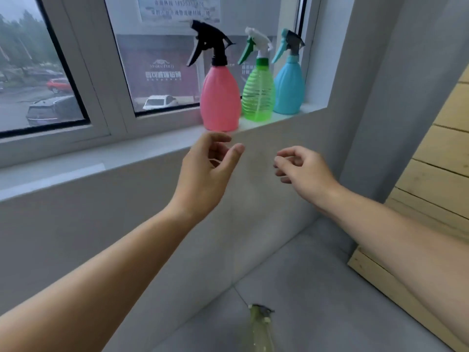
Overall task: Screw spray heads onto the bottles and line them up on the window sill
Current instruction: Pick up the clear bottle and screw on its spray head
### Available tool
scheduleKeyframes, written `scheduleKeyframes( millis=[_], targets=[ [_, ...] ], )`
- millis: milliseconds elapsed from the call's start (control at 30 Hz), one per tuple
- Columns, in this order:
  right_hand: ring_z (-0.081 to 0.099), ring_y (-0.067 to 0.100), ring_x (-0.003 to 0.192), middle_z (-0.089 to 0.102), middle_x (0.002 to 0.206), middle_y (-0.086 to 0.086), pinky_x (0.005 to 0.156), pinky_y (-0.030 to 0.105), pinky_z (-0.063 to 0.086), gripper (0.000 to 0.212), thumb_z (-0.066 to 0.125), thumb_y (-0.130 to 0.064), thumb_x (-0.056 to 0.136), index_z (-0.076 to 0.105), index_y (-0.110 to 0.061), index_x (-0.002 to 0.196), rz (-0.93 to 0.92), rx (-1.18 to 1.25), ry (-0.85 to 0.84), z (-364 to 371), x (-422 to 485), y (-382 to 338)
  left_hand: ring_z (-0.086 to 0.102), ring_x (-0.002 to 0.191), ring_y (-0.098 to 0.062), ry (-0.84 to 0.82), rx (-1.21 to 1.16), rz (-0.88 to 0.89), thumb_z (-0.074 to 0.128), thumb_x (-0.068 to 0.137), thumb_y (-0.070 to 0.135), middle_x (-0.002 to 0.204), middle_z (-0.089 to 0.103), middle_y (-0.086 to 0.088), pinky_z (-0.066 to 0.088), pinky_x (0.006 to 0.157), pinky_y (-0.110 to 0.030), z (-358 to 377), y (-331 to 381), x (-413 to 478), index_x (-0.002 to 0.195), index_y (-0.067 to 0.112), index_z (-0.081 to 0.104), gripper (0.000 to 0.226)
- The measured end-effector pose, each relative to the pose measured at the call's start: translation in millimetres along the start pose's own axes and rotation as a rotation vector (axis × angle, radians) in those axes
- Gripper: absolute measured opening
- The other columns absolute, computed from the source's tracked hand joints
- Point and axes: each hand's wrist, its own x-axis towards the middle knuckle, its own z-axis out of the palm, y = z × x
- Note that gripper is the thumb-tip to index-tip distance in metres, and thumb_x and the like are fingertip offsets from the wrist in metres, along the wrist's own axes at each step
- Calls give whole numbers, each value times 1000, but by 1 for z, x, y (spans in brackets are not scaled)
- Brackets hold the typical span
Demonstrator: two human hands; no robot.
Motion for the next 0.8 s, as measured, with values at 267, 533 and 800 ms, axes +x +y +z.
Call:
scheduleKeyframes(
  millis=[267,533,800],
  targets=[
    [64,28,79,66,88,18,71,35,51,4,64,-12,91,63,-10,95,354,-72,-98,-1,-61,152,71,105,-33,-659,171,-598,61,98,46,112,71,-17,57,95,-50,74,-138,-81,110,18,65,31],
    [67,24,77,66,91,11,69,32,50,33,69,-22,88,65,-3,113,692,-121,-278,41,-98,290,60,98,-24,-854,217,-1110,66,97,43,119,58,-11,50,82,-33,132,-258,-168,125,10,55,45],
    [64,23,85,69,107,14,85,39,55,47,80,-30,78,65,-9,118,908,-87,-276,86,-113,390,58,119,-25,-852,297,-1300,73,82,63,151,49,-13,50,75,-28,165,-325,-214,157,5,25,106]
  ],
)
